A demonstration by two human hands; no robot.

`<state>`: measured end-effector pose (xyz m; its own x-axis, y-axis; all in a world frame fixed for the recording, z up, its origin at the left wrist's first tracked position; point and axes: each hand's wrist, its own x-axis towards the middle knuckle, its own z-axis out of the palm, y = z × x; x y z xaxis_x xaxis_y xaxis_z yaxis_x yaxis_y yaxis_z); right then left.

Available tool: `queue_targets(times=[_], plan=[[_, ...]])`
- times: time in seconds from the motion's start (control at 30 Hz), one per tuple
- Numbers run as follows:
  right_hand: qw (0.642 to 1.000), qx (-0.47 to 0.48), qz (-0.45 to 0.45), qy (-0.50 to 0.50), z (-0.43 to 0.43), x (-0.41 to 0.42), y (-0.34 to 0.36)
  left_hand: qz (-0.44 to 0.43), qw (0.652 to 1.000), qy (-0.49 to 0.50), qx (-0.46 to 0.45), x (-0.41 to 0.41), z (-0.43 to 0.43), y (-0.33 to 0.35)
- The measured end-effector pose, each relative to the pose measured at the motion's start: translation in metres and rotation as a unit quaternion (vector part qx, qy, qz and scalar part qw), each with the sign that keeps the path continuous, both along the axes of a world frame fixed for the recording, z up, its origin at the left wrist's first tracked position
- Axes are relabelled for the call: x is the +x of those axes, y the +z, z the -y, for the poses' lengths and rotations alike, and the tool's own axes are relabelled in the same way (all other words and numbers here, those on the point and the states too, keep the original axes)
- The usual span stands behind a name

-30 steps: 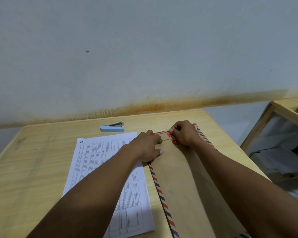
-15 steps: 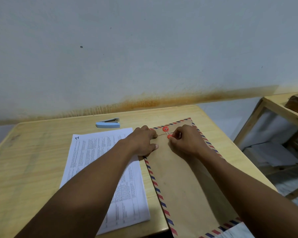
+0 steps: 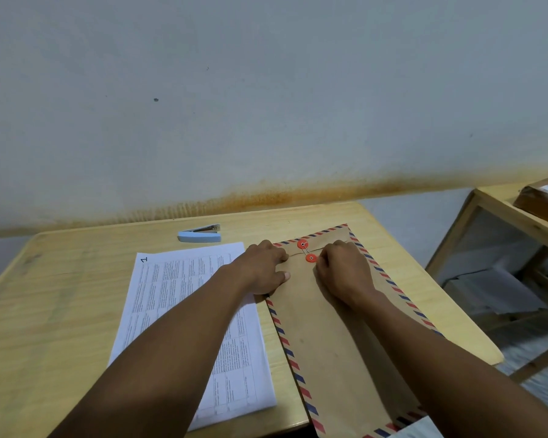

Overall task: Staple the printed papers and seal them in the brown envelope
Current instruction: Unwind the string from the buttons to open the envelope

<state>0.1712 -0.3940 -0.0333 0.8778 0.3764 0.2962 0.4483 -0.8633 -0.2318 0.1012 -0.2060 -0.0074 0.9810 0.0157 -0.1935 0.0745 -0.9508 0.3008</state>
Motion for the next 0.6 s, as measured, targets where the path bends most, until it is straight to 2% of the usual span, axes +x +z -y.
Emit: queue_targets(times=[0.27, 0.37, 0.5, 0.6], plan=[[0.998, 0.051, -0.013, -0.033, -0.004, 0.031, 0.016, -0.004, 1.000, -0.002, 0.002, 0.001, 0.000, 0.002], [0.991, 0.122, -0.055, -0.033, -0.016, 0.045, 0.029, 0.002, 1.000, -0.002, 0.000, 0.001, -0.001, 0.000], [0.949, 0.263, -0.175, -0.016, -0.038, 0.056, 0.045, 0.011, 1.000, -0.006, -0.006, -0.002, -0.001, -0.003], [0.884, 0.355, -0.302, 0.020, -0.054, 0.052, 0.050, 0.012, 1.000, -0.009, -0.011, -0.002, -0.004, -0.004]])
